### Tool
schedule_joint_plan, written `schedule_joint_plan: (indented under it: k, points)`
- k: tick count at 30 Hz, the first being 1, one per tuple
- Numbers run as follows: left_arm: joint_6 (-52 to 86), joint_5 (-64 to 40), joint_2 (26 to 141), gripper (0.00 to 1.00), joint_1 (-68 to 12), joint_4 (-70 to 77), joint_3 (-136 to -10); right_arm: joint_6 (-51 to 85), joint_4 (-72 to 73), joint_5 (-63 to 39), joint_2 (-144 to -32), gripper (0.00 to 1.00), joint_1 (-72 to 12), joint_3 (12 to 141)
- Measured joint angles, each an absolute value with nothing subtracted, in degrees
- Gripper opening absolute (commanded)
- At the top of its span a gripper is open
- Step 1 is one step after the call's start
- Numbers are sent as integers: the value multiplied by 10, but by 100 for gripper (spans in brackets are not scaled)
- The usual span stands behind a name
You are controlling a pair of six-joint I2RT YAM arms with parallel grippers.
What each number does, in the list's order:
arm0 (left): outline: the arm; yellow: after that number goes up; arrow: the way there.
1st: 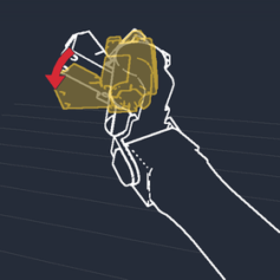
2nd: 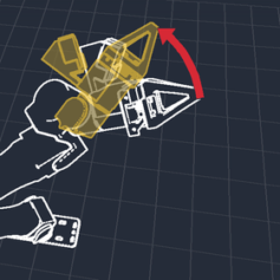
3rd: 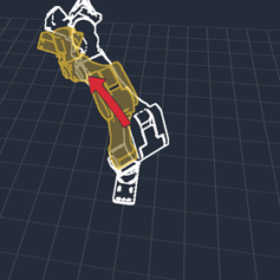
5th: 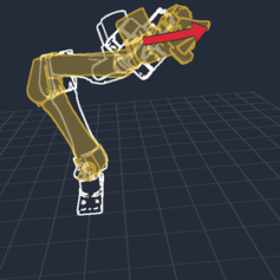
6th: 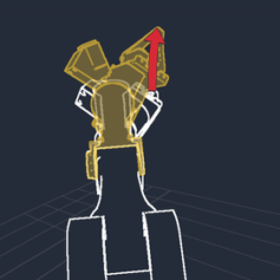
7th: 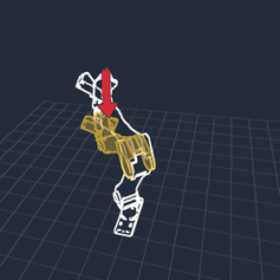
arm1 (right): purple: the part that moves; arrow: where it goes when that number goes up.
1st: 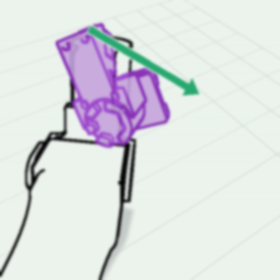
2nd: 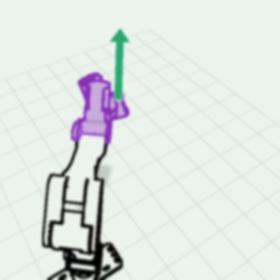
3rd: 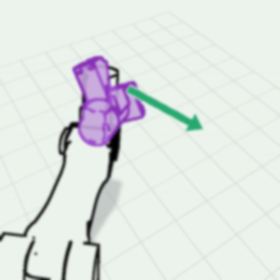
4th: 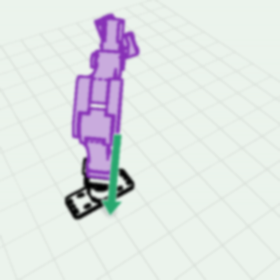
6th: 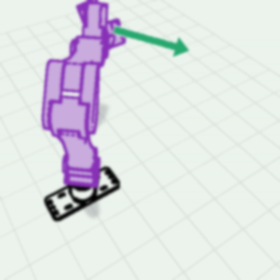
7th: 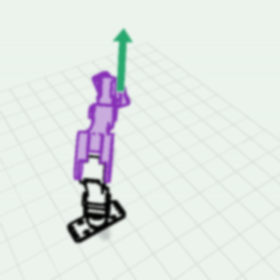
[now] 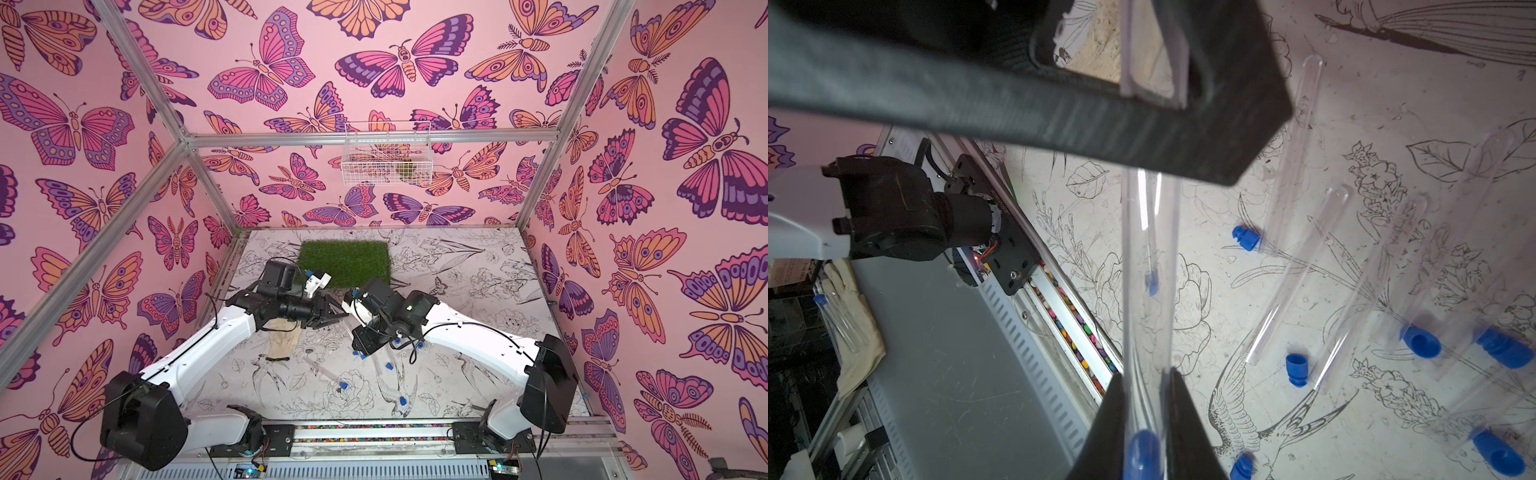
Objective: Remove stoppers from test tubes
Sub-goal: Pick up the test tube at the center of the board.
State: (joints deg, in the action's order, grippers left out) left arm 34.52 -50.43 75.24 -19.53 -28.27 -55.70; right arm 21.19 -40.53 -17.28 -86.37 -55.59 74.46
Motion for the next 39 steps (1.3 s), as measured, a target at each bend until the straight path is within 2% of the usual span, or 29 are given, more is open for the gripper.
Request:
schedule_joint_plan:
  k: [11, 17, 22, 30, 33, 39]
  points:
    - [347, -501, 750, 28, -195, -278, -557, 216, -396, -177, -865, 15, -556, 745]
    - [356, -514, 748, 12, -196, -266, -559, 219, -392, -177, -870, 15, -557, 745]
    - [360, -512, 747, 8, -197, -263, -559, 221, -389, -176, -872, 19, -557, 745]
    - [361, -500, 748, 6, -197, -266, -559, 227, -389, -155, -870, 49, -556, 745]
    - [361, -495, 748, 3, -197, -266, -559, 226, -391, -137, -861, 55, -556, 745]
    - [377, -481, 756, 2, -195, -266, -563, 237, -401, -92, -814, 61, -552, 744]
